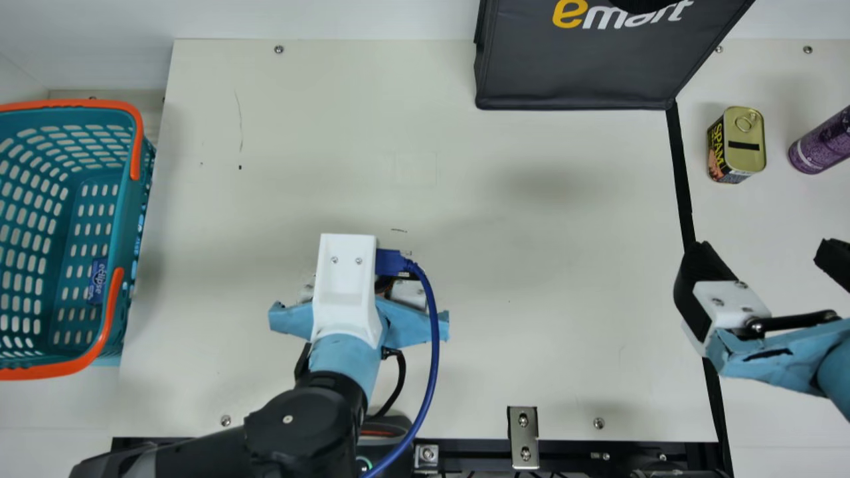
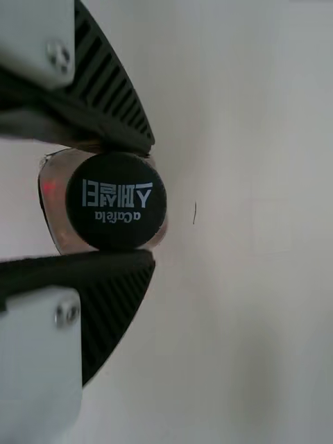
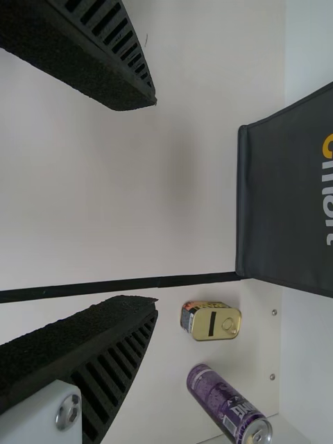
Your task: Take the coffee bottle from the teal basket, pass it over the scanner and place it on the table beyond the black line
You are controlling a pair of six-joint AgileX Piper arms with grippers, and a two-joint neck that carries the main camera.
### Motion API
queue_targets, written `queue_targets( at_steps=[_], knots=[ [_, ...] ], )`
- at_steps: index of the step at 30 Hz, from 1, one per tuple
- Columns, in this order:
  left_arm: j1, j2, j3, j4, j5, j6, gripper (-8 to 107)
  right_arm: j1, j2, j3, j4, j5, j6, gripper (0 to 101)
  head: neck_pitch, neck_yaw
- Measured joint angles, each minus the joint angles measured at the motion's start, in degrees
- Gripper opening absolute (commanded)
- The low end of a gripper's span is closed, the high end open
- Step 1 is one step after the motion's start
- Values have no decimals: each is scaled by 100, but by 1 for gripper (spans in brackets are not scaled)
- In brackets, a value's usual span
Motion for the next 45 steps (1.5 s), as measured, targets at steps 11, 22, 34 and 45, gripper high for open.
queue_targets(
  at_steps=[11,22,34,45],
  knots=[
    [-61,-186,55,101,-31,253,-8,0,0,0,0,0,0,95,0,0],
    [113,-764,129,-307,-547,1740,-8,0,0,0,0,0,0,95,0,0],
    [786,-1468,435,-1454,-1360,4230,-8,0,0,0,0,6,0,95,0,0],
    [1659,-1967,725,-3159,-1937,7054,-8,0,0,0,0,6,0,95,0,0]
  ],
)
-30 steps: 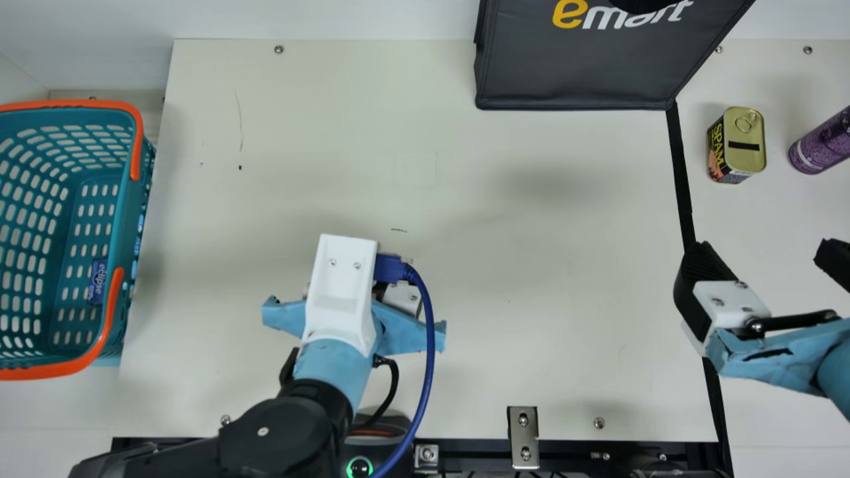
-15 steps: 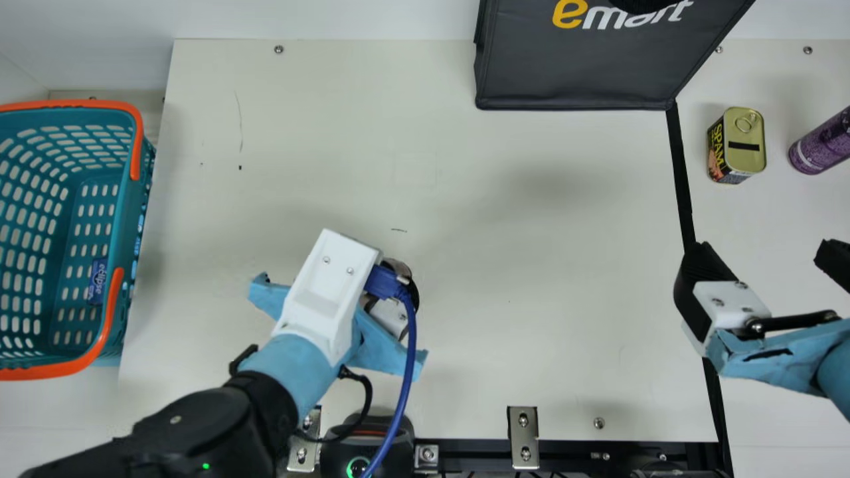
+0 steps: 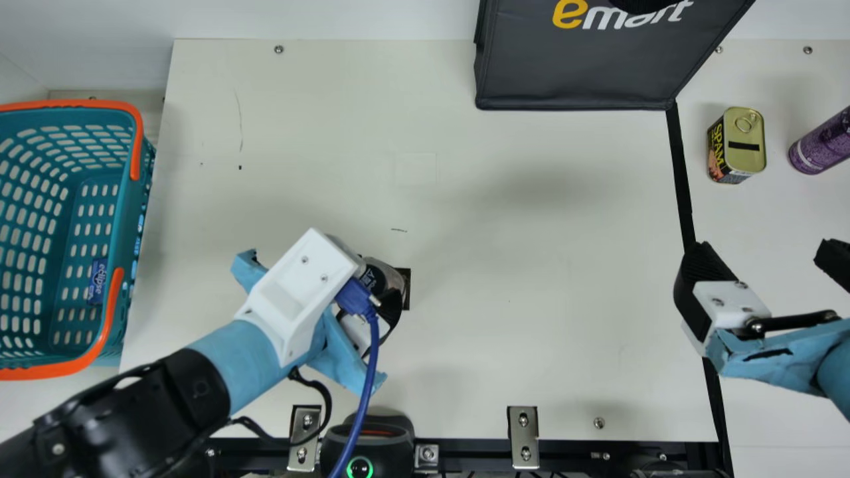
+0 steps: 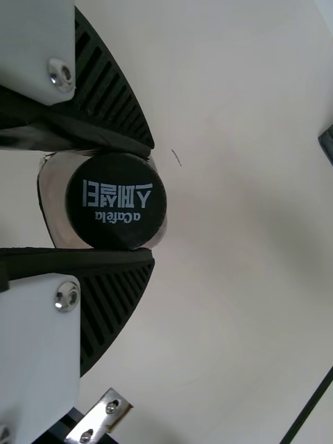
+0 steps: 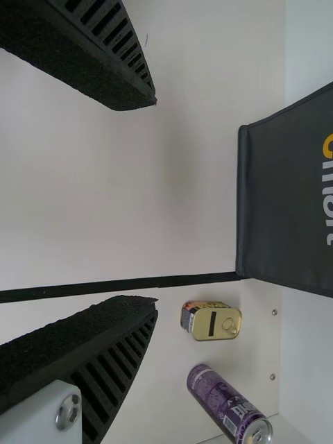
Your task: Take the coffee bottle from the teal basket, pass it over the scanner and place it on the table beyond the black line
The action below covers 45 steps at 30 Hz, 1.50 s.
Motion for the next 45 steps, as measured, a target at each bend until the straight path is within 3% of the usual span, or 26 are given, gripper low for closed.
queue_targets(
  at_steps=[6,12,24,30,33,45],
  knots=[
    [433,-143,49,-1170,-14,1677,-8,0,0,0,0,0,0,95,0,9],
    [992,-133,-56,-2512,327,3548,-8,0,0,0,0,0,0,95,0,0],
    [2870,500,-614,-4948,1897,7481,-8,0,0,0,0,-6,0,95,0,0],
    [3766,895,-830,-5524,2717,9140,-8,0,0,0,0,-6,0,95,0,9],
    [3986,1066,-763,-5644,2872,9875,-8,0,0,0,0,-6,0,95,0,0],
    [3828,1345,-512,-6158,2889,11550,-8,0,0,0,0,-6,0,95,0,0]
  ],
)
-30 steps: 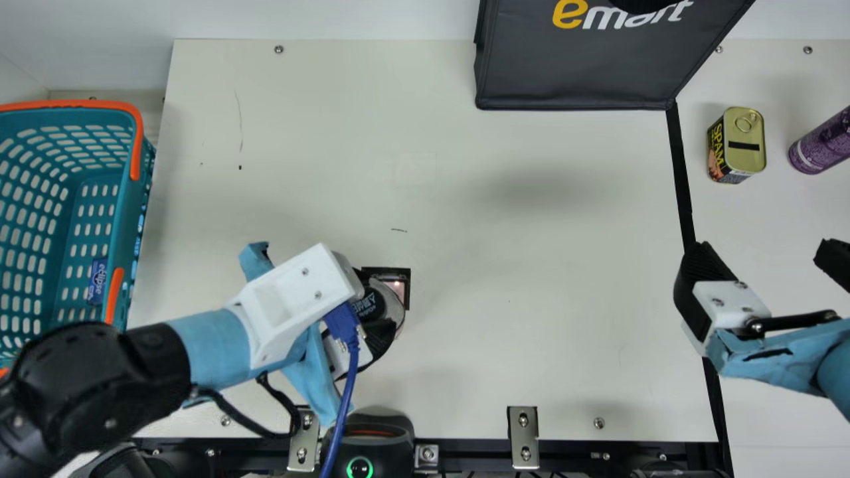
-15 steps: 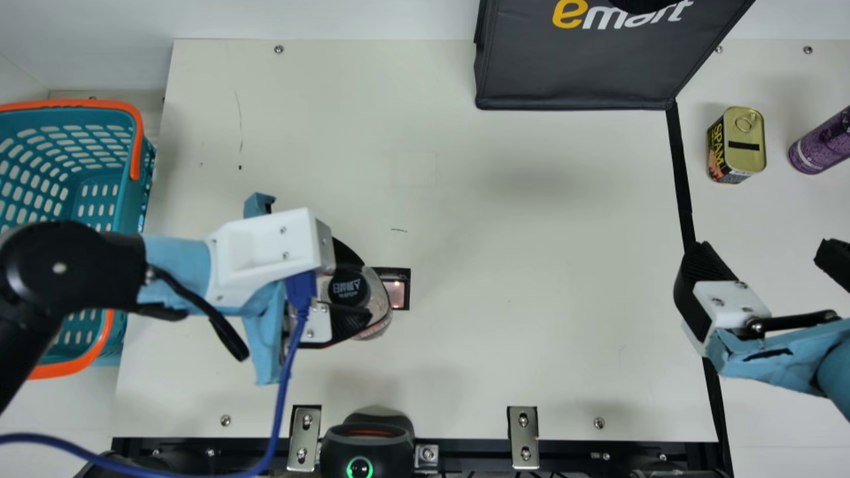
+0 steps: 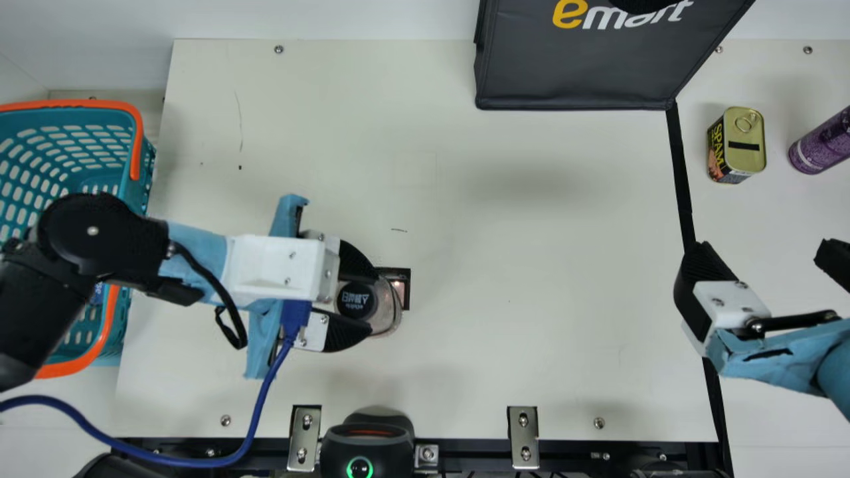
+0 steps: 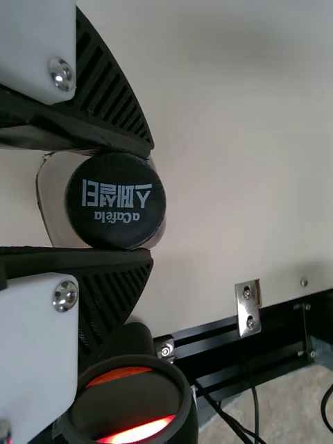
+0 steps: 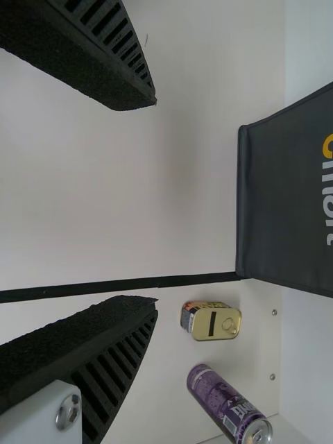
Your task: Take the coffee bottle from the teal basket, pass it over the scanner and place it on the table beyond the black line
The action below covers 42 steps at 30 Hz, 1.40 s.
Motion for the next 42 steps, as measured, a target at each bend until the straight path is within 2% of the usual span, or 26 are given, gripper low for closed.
queue_targets(
  at_steps=[7,26,36,42],
  knots=[
    [73,125,-10,42,1,326,-8,0,0,0,0,6,0,95,0,0],
    [322,465,-17,-9,1,290,55,0,0,0,0,6,0,95,0,0],
    [511,379,-77,14,1,-246,89,0,0,0,0,0,0,95,0,0],
    [581,36,9,-2,1,-944,90,0,0,0,0,0,0,95,0,0]
  ],
)
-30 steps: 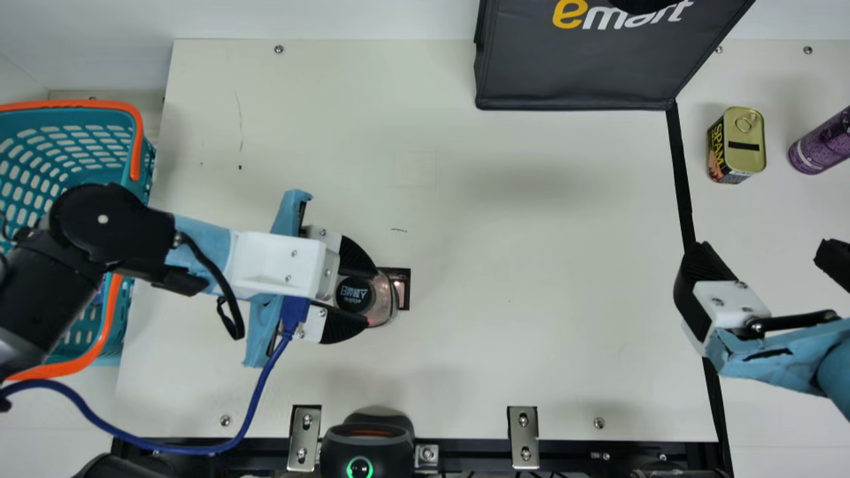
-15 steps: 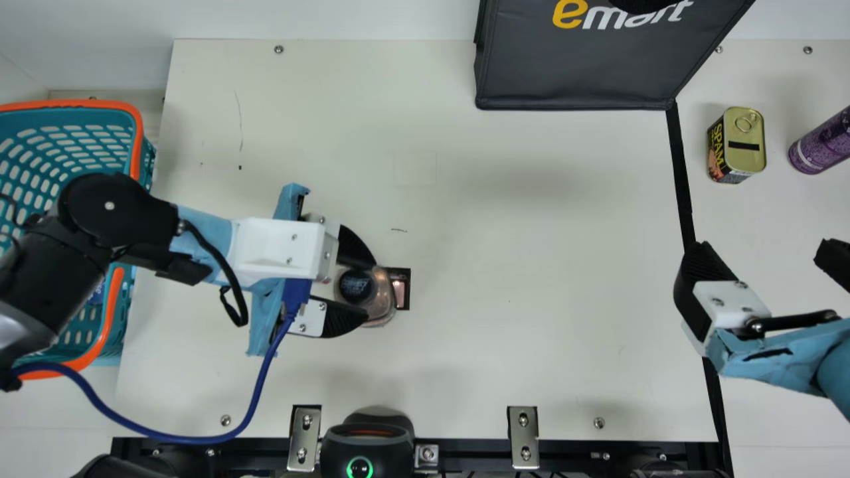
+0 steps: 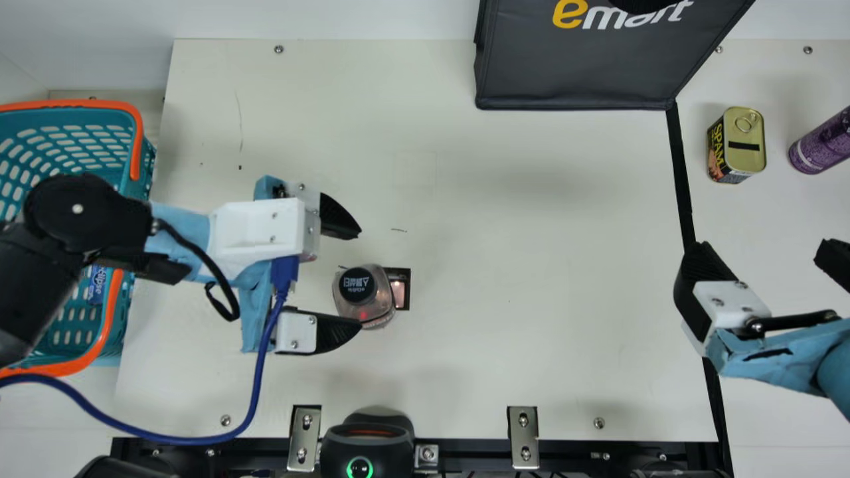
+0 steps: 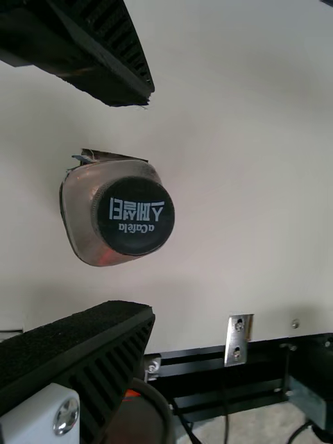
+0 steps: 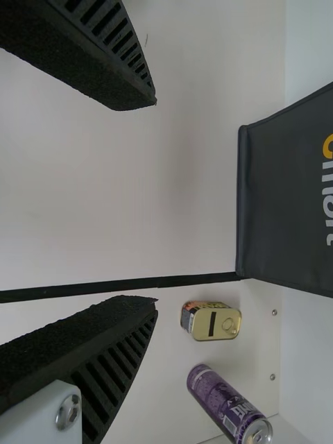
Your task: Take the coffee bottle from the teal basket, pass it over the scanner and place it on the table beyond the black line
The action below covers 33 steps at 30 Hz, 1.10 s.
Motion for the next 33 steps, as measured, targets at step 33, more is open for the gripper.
queue_targets(
  at_steps=[33],
  knots=[
    [-1200,-2440,371,2255,-1193,-5969,90,0,0,0,0,1,0,95,0,0]
  ],
)
